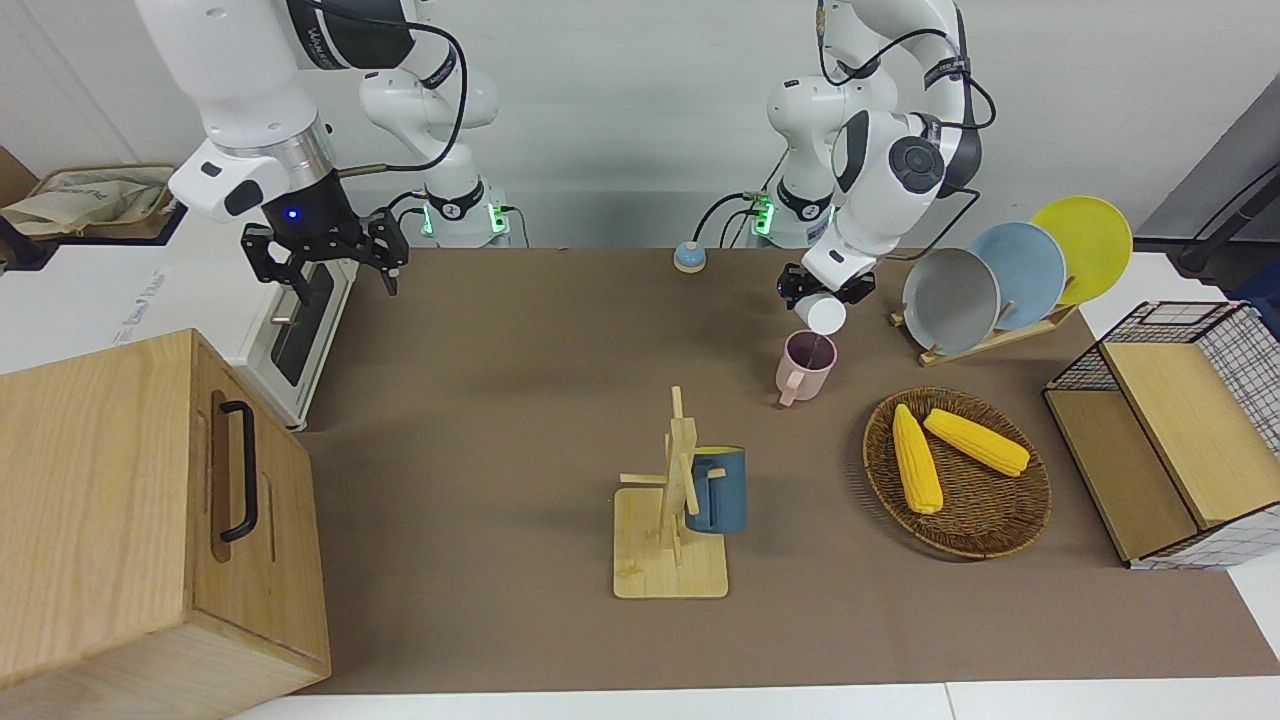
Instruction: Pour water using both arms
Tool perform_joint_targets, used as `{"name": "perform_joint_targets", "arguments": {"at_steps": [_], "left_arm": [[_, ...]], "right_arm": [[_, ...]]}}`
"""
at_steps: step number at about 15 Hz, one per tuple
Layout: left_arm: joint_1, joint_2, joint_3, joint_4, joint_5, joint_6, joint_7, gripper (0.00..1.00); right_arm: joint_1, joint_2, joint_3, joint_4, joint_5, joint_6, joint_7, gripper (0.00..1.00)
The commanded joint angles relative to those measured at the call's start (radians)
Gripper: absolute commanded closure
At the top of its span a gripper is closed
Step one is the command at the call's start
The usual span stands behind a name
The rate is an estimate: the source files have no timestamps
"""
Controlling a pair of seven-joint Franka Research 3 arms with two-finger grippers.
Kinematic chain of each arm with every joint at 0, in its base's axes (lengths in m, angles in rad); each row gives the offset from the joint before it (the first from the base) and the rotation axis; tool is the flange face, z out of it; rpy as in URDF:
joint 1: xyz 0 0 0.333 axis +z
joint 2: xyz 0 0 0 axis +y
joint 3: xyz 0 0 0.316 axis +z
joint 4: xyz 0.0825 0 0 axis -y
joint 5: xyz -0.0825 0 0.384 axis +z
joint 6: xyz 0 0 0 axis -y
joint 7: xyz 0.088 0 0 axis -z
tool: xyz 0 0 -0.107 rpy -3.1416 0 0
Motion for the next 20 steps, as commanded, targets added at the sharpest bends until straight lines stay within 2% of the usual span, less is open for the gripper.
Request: {"name": "perform_joint_targets", "arguments": {"at_steps": [1,20], "left_arm": [[0.008,0.004,0.002,0.040,0.051,-0.060,-0.007,1.00],[0.005,0.001,0.005,0.071,0.056,-0.126,-0.009,1.00]], "right_arm": [[-0.008,-0.016,-0.002,-0.011,-0.003,-0.006,-0.023,0.011],[-0.007,-0.016,-0.001,-0.011,-0.003,-0.006,-0.023,0.011]]}}
